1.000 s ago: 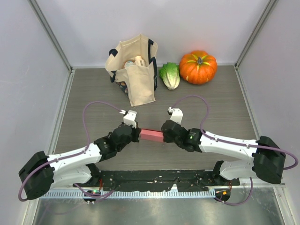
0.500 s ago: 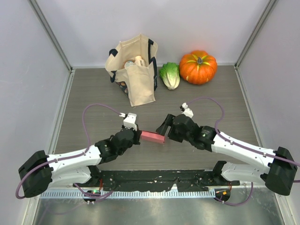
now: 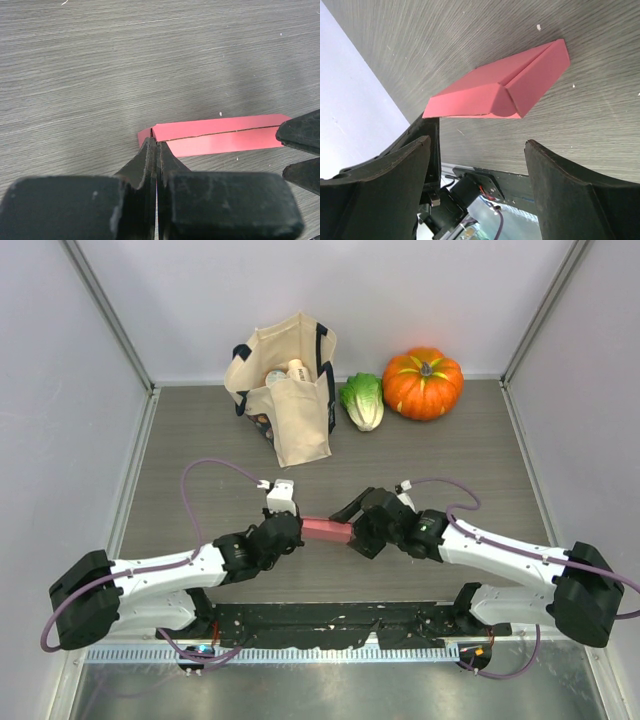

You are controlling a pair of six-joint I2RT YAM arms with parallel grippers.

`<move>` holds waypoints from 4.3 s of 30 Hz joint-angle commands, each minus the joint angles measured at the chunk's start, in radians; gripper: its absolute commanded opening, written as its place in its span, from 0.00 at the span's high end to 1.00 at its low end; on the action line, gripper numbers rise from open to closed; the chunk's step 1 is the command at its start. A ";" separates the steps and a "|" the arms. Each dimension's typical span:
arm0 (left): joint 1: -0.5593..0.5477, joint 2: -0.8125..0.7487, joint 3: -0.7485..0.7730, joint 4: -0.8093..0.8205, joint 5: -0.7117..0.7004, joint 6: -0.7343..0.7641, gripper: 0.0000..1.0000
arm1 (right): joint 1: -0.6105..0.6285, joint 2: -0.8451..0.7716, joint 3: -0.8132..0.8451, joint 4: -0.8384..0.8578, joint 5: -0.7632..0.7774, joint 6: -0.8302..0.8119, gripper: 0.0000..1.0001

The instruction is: Fold the paper box

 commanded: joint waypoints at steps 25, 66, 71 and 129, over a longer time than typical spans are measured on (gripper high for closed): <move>-0.012 0.041 0.003 -0.082 0.018 0.006 1.00 | -0.068 0.040 -0.242 0.403 0.097 0.082 0.58; 0.535 0.015 -0.049 0.168 0.920 -0.425 0.43 | -0.162 0.073 -0.336 0.606 0.045 -0.032 0.64; 0.534 0.067 -0.069 0.218 0.971 -0.429 0.50 | -0.164 0.082 -0.330 0.606 0.045 -0.035 0.64; 0.552 0.316 -0.135 0.297 0.943 -0.314 0.82 | -0.720 0.196 -0.338 1.078 -0.943 -0.713 0.40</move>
